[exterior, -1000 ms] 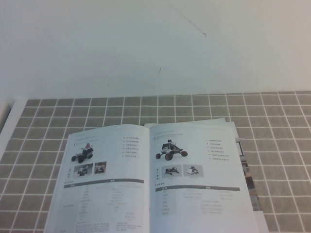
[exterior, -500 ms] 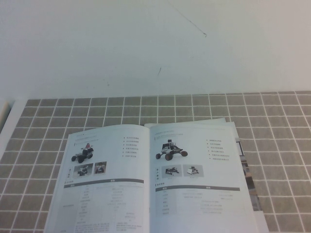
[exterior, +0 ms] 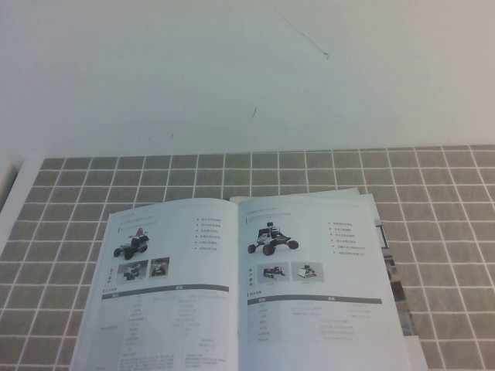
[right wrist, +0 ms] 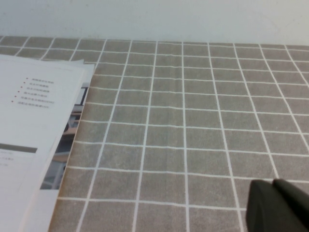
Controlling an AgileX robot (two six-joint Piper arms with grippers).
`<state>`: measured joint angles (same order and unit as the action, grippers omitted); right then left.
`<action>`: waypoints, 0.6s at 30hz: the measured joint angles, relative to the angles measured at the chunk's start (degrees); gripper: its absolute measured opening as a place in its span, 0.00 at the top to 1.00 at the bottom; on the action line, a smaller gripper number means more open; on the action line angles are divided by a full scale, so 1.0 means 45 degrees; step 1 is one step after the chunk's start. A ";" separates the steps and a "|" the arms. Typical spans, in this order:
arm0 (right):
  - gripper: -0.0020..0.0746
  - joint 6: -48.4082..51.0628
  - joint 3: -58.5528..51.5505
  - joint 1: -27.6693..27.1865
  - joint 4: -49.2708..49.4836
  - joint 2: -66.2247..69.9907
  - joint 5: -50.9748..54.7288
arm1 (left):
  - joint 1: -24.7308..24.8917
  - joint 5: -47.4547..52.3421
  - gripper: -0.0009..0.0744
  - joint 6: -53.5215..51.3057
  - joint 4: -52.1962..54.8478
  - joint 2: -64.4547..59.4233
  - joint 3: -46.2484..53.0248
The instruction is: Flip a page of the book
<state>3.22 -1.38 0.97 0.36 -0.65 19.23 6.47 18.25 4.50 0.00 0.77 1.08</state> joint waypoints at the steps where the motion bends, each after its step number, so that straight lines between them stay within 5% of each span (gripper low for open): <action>1: 0.98 0.0000 0.0000 0.0000 -0.0081 0.0000 0.0000 | 0.0000 0.0000 0.99 0.0000 0.0000 0.0000 0.0000; 18: 0.98 -0.0021 0.0000 0.0000 -0.0081 0.0000 0.0000 | 0.0000 0.0020 0.99 0.0000 0.0000 0.0000 0.0000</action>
<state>3.12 -1.38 0.97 0.00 -0.65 19.23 6.47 18.34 4.50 0.00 0.77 1.08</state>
